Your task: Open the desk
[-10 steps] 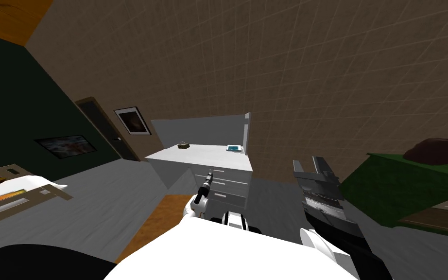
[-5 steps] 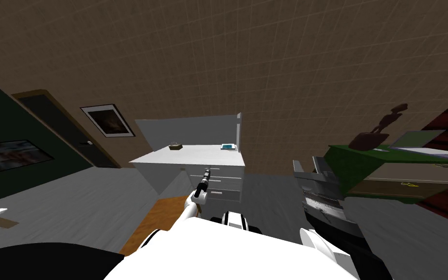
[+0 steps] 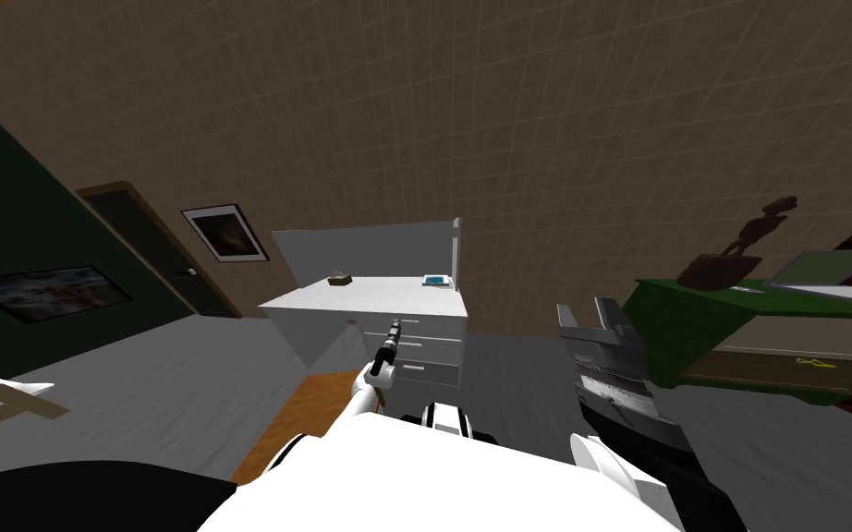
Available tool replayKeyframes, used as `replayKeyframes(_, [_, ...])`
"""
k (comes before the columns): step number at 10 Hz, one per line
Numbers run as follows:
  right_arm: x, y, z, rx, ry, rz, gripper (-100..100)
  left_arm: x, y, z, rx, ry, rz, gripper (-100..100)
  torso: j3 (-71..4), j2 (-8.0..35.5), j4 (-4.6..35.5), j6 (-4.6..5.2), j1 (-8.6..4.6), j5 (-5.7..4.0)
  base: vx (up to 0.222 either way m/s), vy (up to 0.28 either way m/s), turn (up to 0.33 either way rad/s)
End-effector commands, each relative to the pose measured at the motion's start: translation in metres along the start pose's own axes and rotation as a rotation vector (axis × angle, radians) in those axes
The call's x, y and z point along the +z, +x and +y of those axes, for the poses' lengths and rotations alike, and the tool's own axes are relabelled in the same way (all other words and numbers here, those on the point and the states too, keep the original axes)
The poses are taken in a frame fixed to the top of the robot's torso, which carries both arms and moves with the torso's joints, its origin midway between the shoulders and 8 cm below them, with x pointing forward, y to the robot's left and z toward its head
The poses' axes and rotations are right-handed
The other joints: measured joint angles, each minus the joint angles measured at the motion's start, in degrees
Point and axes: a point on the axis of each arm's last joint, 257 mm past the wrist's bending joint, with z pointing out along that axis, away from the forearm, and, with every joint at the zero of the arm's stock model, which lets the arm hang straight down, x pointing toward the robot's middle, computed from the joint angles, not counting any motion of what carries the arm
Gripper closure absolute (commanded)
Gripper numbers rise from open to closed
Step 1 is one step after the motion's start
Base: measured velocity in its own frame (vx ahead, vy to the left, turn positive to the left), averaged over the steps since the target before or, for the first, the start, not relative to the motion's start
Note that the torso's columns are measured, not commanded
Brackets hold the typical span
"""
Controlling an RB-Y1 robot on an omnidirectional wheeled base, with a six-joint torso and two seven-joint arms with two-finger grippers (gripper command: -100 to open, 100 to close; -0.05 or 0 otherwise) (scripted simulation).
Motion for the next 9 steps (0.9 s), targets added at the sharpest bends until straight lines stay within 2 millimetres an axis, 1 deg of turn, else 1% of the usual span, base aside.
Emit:
replayKeyframes(1, [0.000,0.000,0.000,0.000,0.000,0.000,0,-0.008,0.005,0.001,0.011,-0.003,0.018,100,-0.01,-0.02,0.04,0.18,0.11,0.04,0.030,0.004,-0.014])
replayKeyframes(2, [0.000,0.000,0.000,0.000,0.000,0.000,0,-0.020,0.021,0.007,0.021,-0.011,0.054,100,0.05,0.01,0.12,0.35,0.15,0.08,0.052,0.019,0.192])
replayKeyframes(3, [0.000,0.000,0.000,0.000,0.000,0.000,0,-0.027,0.037,0.005,0.027,-0.006,0.086,100,0.04,0.01,0.04,0.12,0.17,0.06,0.120,0.019,0.350])
replayKeyframes(4, [0.000,0.000,0.000,0.000,0.000,0.000,0,-0.029,0.038,0.000,0.027,0.007,0.089,100,-0.03,-0.07,0.00,-0.14,0.26,0.01,0.107,-0.001,0.120])
replayKeyframes(5, [0.000,0.000,0.000,0.000,0.000,0.000,0,-0.039,0.057,0.000,0.032,0.008,0.127,100,0.04,0.06,0.00,0.01,0.21,0.04,0.108,0.011,0.246])
replayKeyframes(6, [0.000,0.000,0.000,0.000,0.000,0.000,0,-0.041,0.056,-0.001,0.031,0.013,0.124,100,0.09,0.13,-0.06,0.00,0.19,0.08,0.080,0.008,0.106])
replayKeyframes(7, [0.000,0.000,0.000,0.000,0.000,0.000,0,-0.051,0.075,-0.002,0.033,0.016,0.162,100,0.14,0.21,-0.03,0.06,0.19,0.08,0.088,0.021,0.203])
replayKeyframes(8, [0.000,0.000,0.000,0.000,0.000,0.000,0,-0.053,0.074,-0.003,0.031,0.018,0.159,100,0.12,0.15,-0.06,0.08,0.16,0.09,0.074,0.006,0.123])
replayKeyframes(9, [0.000,0.000,0.000,0.000,0.000,0.000,0,-0.064,0.093,-0.007,0.030,0.025,0.195,100,0.11,0.17,-0.04,0.08,0.10,0.06,0.079,-0.005,0.268])
